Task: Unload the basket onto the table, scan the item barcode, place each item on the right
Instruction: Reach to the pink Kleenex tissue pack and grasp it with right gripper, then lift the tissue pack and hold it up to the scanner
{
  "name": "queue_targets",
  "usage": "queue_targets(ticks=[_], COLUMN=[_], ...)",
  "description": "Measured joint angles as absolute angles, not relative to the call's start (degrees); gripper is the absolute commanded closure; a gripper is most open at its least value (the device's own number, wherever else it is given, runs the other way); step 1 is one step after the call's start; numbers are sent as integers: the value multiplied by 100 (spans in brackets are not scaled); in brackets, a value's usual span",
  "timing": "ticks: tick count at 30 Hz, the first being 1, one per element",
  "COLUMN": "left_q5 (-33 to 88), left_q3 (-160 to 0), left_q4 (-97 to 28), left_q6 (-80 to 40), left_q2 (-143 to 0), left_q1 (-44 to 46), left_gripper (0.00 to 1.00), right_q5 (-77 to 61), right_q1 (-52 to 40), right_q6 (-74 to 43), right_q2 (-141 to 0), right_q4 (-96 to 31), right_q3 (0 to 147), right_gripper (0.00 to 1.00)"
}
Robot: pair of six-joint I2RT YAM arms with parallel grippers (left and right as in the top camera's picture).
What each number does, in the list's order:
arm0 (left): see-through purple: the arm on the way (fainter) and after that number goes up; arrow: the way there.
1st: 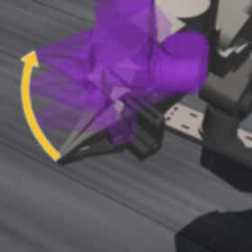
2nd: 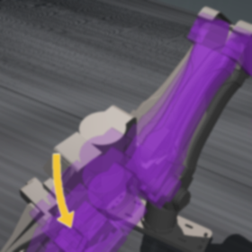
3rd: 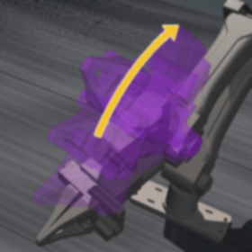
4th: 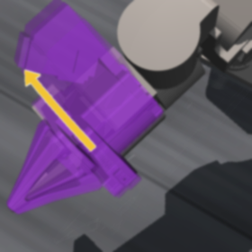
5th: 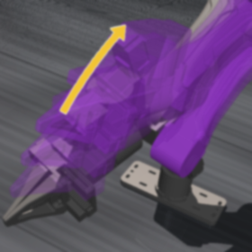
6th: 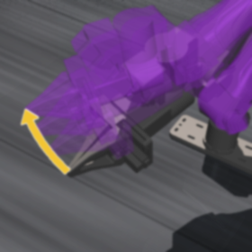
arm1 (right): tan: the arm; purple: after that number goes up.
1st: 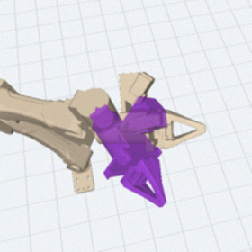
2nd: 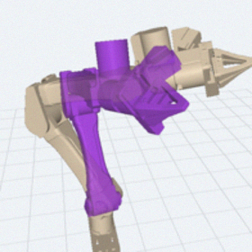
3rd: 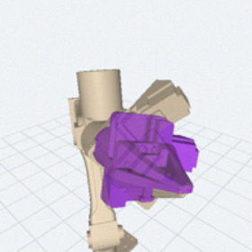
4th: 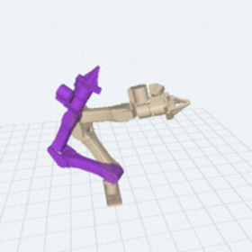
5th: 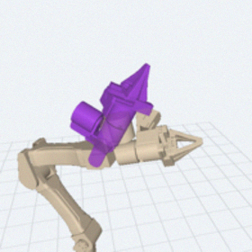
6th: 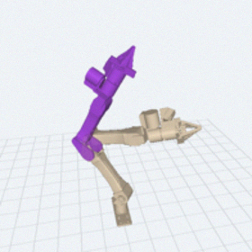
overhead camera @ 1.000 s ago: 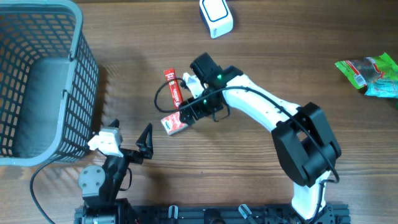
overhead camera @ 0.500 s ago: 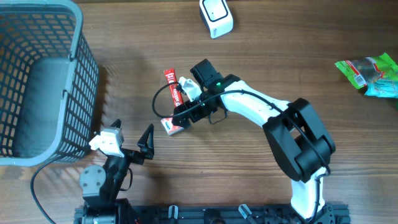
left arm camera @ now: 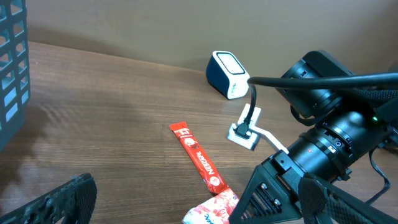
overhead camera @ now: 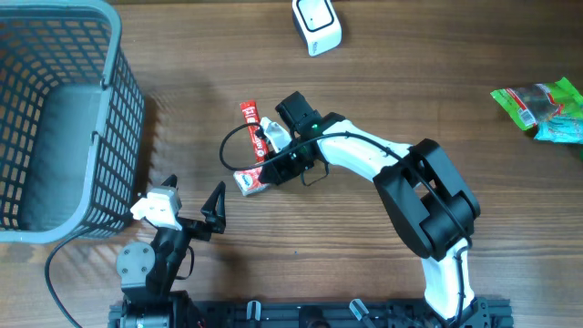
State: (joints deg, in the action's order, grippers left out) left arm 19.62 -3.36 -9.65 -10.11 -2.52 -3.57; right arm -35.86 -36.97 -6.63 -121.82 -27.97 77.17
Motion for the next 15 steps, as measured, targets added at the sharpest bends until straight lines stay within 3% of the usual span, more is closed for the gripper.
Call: queue_targets(ticks=[7, 15], left_q5=[1962, 1962], left_q3=[-336, -336], left_q4=[-965, -967], left_q6=[-1011, -1013], left_q2=[-252, -252], left_q1=[-357, -360], left_gripper=[0, 0], right_q5=[-3247, -2523], right_q1=[-3551, -3470], right_q6=[576, 1378], right_q2=[-11452, -8453], right_q4=[-3389, -3402], right_q3=[7660, 7653], right_gripper=[96, 96])
